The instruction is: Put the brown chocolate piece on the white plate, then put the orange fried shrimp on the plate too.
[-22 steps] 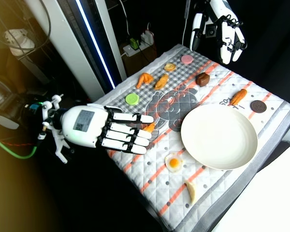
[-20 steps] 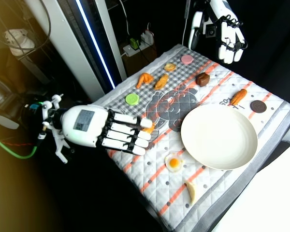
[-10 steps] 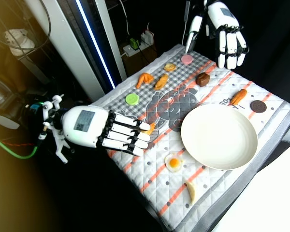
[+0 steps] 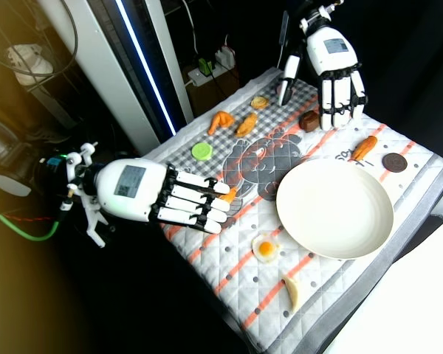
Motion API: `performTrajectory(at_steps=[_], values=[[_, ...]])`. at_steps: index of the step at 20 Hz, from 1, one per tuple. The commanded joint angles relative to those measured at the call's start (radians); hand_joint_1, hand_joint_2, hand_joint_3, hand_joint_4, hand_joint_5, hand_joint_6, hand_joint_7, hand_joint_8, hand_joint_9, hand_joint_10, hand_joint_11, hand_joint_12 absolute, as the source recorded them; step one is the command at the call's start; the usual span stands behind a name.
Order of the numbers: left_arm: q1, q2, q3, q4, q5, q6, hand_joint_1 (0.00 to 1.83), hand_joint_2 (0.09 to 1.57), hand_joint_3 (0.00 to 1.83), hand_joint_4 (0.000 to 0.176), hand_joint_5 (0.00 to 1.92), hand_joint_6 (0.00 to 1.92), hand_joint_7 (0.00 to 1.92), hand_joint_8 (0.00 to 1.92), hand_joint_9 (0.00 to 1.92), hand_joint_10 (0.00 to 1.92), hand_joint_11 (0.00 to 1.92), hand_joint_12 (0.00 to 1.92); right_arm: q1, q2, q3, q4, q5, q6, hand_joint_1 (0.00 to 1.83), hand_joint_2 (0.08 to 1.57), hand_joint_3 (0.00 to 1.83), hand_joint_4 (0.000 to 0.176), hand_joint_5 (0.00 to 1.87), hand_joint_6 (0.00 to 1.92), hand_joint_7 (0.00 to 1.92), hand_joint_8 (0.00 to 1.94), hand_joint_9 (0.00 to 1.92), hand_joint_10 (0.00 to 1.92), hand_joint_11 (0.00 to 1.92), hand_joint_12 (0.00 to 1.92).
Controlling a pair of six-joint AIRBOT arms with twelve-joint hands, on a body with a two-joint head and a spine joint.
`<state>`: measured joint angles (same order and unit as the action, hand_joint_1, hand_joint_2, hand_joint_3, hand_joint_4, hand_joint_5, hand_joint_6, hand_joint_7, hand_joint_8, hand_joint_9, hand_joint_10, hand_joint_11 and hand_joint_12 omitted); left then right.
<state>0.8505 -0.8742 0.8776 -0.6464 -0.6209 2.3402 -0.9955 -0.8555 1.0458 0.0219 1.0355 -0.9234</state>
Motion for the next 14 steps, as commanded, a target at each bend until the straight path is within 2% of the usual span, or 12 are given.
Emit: performTrajectory(at_steps=[1, 2, 3, 5, 6, 7, 8, 9, 10, 11, 12, 14], values=[[-0.016, -0.010, 0.003, 0.022, -0.082, 0.015, 0.74, 0.88, 0.00, 0.174, 0.40, 0.00, 0.65, 0.01, 0.64, 0.01, 0.06, 0.74, 0.014, 0.003, -0.002, 0.016, 0.118, -0.001, 0.44, 1.27, 0.00, 0.133, 0.36, 0.00, 0.25, 0.00, 0.22, 0.01, 0.01, 0.59], [-0.021, -0.018, 0.007, 0.011, -0.078, 0.040, 0.76, 0.89, 0.00, 0.168, 0.40, 0.00, 0.66, 0.01, 0.65, 0.01, 0.05, 0.74, 0.014, 0.003, -0.002, 0.015, 0.118, -0.001, 0.44, 1.27, 0.00, 0.131, 0.36, 0.00, 0.26, 0.00, 0.23, 0.01, 0.02, 0.59], [-0.025, -0.025, 0.010, 0.005, -0.076, 0.057, 0.76, 0.89, 0.00, 0.161, 0.41, 0.00, 0.68, 0.01, 0.66, 0.01, 0.05, 0.75, 0.014, 0.003, -0.002, 0.014, 0.118, -0.001, 0.44, 1.28, 0.00, 0.121, 0.37, 0.00, 0.27, 0.00, 0.23, 0.00, 0.00, 0.65], [-0.029, -0.033, 0.015, 0.000, -0.073, 0.064, 0.80, 0.89, 0.00, 0.137, 0.46, 0.01, 0.75, 0.01, 0.77, 0.02, 0.07, 0.82, 0.014, 0.003, -0.002, 0.014, 0.118, -0.001, 0.45, 1.28, 0.00, 0.111, 0.37, 0.00, 0.27, 0.00, 0.23, 0.00, 0.00, 0.66], [-0.030, -0.036, 0.017, -0.002, -0.071, 0.064, 0.84, 0.89, 0.00, 0.130, 0.47, 0.01, 0.77, 0.01, 0.77, 0.02, 0.05, 0.81, 0.014, 0.003, -0.002, 0.013, 0.118, -0.001, 0.45, 1.28, 0.00, 0.117, 0.37, 0.00, 0.27, 0.00, 0.23, 0.00, 0.00, 0.66], [-0.032, -0.038, 0.020, -0.004, -0.069, 0.064, 0.85, 0.90, 0.00, 0.114, 0.54, 0.01, 0.84, 0.01, 0.84, 0.03, 0.07, 0.81, 0.014, 0.003, -0.002, 0.013, 0.118, -0.001, 0.42, 1.28, 0.00, 0.114, 0.38, 0.00, 0.27, 0.00, 0.24, 0.00, 0.00, 0.69], [-0.032, -0.039, 0.021, -0.005, -0.067, 0.064, 0.89, 0.92, 0.00, 0.115, 0.60, 0.00, 0.88, 0.00, 0.85, 0.01, 0.09, 0.76, 0.014, 0.003, -0.002, 0.013, 0.118, -0.001, 0.42, 1.28, 0.00, 0.108, 0.38, 0.00, 0.27, 0.00, 0.24, 0.00, 0.00, 0.69], [-0.034, -0.042, 0.024, -0.008, -0.063, 0.064, 1.00, 1.00, 0.01, 0.074, 0.83, 0.02, 0.98, 0.01, 0.89, 0.01, 0.13, 0.76, 0.014, 0.003, -0.002, 0.012, 0.118, -0.001, 0.42, 1.28, 0.00, 0.099, 0.38, 0.00, 0.27, 0.00, 0.24, 0.00, 0.00, 0.69], [-0.034, -0.046, 0.027, -0.012, -0.063, 0.064, 1.19, 1.03, 0.00, 0.062, 1.08, 0.57, 1.13, 0.52, 0.97, 0.01, 0.16, 0.81, 0.014, 0.003, -0.002, 0.012, 0.118, -0.001, 0.42, 1.28, 0.00, 0.087, 0.39, 0.00, 0.28, 0.01, 0.25, 0.01, 0.00, 0.69], [-0.035, -0.050, 0.028, -0.014, -0.063, 0.064, 1.23, 1.05, 0.00, 0.042, 1.10, 0.69, 1.14, 0.72, 1.06, 0.02, 0.21, 0.82, 0.013, 0.003, -0.003, 0.012, 0.118, -0.001, 0.39, 1.28, 0.00, 0.089, 0.38, 0.00, 0.27, 0.00, 0.24, 0.00, 0.00, 0.66], [-0.037, -0.054, 0.029, -0.016, -0.065, 0.064, 1.24, 1.07, 0.00, 0.001, 1.04, 0.78, 1.11, 0.84, 1.09, 0.02, 0.18, 0.80, 0.013, 0.003, -0.003, 0.012, 0.118, -0.001, 0.38, 1.28, 0.00, 0.080, 0.39, 0.00, 0.28, 0.00, 0.25, 0.00, 0.01, 0.66], [-0.042, -0.058, 0.029, -0.018, -0.076, 0.063, 1.25, 1.08, 0.00, 0.000, 1.02, 0.75, 1.11, 0.92, 1.14, 0.04, 0.19, 0.81, 0.011, 0.003, -0.004, 0.012, 0.118, -0.001, 0.37, 1.29, 0.00, 0.093, 0.38, 0.00, 0.27, 0.00, 0.24, 0.00, 0.01, 0.66]])
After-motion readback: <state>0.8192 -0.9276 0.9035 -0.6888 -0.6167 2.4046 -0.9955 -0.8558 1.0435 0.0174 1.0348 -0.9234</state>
